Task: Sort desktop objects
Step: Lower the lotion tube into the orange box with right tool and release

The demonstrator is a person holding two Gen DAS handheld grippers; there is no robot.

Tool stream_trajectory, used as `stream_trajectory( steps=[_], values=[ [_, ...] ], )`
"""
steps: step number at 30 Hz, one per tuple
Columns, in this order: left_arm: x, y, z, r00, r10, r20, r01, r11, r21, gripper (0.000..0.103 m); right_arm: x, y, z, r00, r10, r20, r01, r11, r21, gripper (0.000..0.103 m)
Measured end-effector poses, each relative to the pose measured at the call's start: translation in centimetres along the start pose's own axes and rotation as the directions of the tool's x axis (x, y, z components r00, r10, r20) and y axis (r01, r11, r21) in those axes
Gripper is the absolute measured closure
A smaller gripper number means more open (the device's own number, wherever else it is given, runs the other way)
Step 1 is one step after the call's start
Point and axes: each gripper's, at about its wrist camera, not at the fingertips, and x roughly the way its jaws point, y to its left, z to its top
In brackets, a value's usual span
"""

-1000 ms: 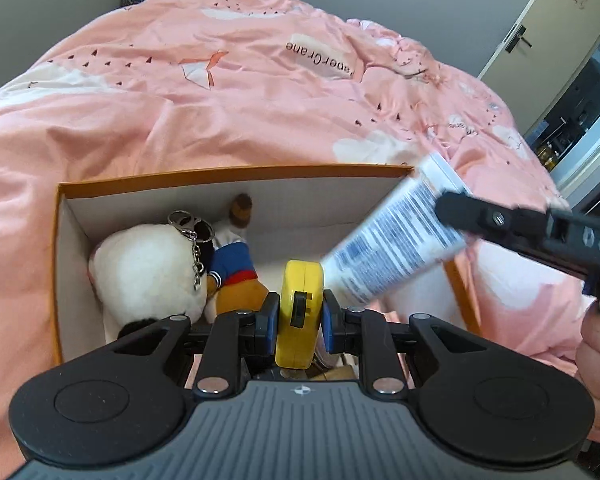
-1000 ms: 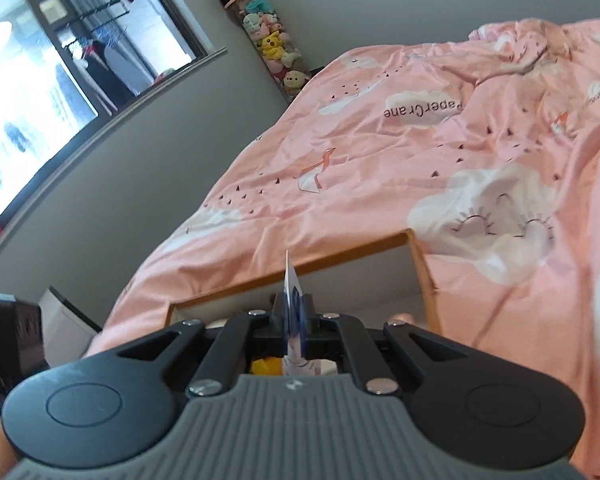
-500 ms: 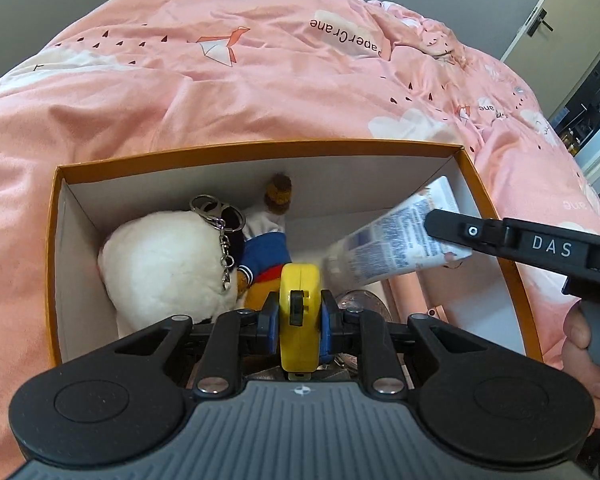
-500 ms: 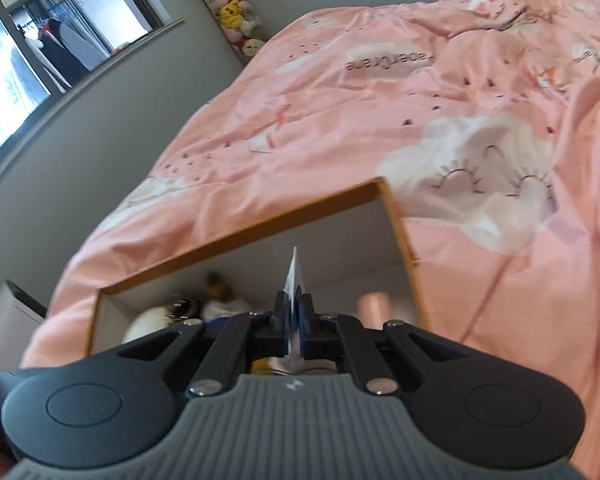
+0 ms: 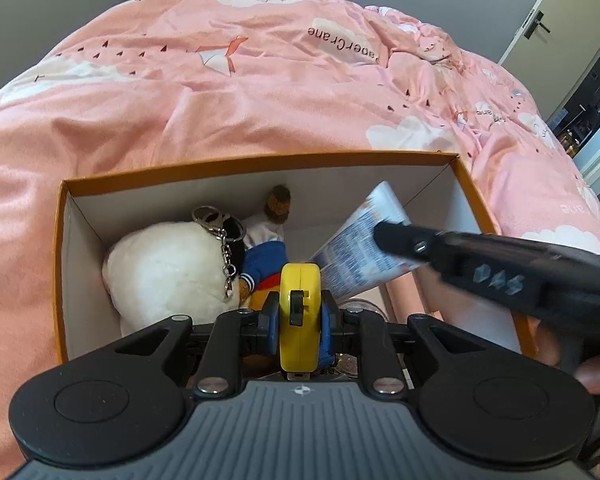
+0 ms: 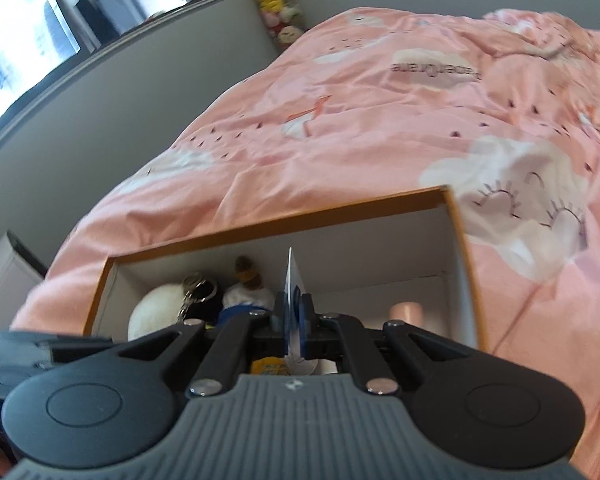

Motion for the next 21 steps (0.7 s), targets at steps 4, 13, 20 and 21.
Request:
stream_trajectory(
  steps=[4,13,20,21],
  values=[
    [-0.5,0.3,0.1,1.0,-0.021,0.008,0.021,1.0,-0.009,0.081,0.2,0.7,-0.6,1.0,0.005,-0.005,-0.005,0.998,-0.056,0.096],
    [-2.5,0.0,-0.4,0.996,-0.088,0.019,0.089,0.996,-0.032,0.081,-3.1,0.7,-0.5,0.997,0.076,0.022,-0.075,0.996,-0.052,0.082],
    [-2.3,-3.0,-0.6,0.986,-0.166,-0.001,0.166,0.986,0.029,0.081,-8.0,-1.5,-1.8,0.984,-0.038,0.173,0.041,0.999,-0.013,0.081],
    [-1.8,-3.5,-0.5,0.987,-0.161,-0.007,0.161,0.986,0.042,0.081,-8.6,-2.0,-2.0,0.979,-0.055,0.197,0.056,0.998,-0.004,0.081]
  ],
)
